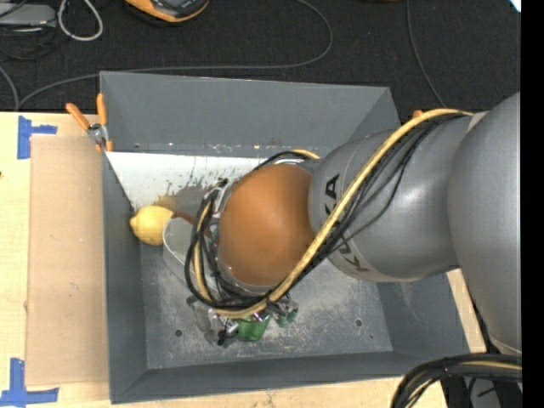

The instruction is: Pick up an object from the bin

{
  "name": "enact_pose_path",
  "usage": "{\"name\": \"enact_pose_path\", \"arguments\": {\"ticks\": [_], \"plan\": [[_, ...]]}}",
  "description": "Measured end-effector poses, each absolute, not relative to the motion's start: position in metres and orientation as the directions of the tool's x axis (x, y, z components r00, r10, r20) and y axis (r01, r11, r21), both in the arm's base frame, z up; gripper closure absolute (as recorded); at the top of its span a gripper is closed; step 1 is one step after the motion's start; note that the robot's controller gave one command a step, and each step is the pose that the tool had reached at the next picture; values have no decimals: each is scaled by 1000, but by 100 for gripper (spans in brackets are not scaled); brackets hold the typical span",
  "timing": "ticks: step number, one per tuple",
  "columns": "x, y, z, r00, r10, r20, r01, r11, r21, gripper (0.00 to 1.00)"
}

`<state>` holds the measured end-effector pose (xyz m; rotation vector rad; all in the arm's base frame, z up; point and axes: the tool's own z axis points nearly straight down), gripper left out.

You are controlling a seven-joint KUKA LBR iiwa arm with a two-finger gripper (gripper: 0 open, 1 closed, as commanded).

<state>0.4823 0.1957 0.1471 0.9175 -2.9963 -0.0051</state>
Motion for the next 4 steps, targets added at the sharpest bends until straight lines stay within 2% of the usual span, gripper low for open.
{"name": "enact_pose_path", "arguments": {"ticks": [1, 2, 3, 4], "plan": [[493, 244, 80, -830, -558, 14, -558, 830, 10, 100], [483, 234, 78, -820, -572, 5, -572, 820, 3, 100], [483, 234, 130, -839, -545, 6, -545, 839, 7, 100], [478, 217, 68, -637, -771, 13, -770, 637, 9, 100]]}}
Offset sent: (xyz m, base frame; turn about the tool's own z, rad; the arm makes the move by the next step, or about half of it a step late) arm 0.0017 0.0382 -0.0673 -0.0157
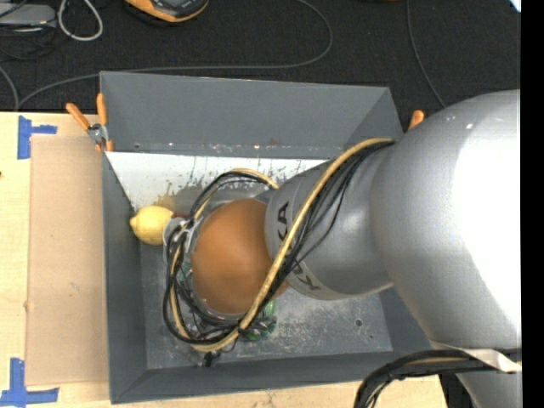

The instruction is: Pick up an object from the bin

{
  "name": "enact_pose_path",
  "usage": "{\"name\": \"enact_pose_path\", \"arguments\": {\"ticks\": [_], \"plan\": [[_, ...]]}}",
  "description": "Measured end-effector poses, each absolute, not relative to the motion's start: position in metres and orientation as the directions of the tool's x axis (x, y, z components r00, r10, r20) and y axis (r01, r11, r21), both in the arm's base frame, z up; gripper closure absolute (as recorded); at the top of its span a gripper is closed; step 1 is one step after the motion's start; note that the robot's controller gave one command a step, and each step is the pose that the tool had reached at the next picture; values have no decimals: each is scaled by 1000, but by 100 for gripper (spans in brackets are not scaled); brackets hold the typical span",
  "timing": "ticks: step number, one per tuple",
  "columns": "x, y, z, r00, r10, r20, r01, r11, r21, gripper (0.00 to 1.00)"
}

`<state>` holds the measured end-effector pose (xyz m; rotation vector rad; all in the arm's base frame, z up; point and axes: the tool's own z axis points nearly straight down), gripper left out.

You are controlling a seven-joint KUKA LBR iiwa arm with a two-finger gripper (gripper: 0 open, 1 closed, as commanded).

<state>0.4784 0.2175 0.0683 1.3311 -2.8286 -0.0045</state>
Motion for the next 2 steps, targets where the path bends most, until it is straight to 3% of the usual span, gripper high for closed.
{"name": "enact_pose_path", "arguments": {"ticks": [1, 2], "plan": [[479, 236, 137, -840, -543, 7, -543, 840, 7, 100], [477, 198, 68, -609, -793, 8, -793, 609, 9, 100]]}}
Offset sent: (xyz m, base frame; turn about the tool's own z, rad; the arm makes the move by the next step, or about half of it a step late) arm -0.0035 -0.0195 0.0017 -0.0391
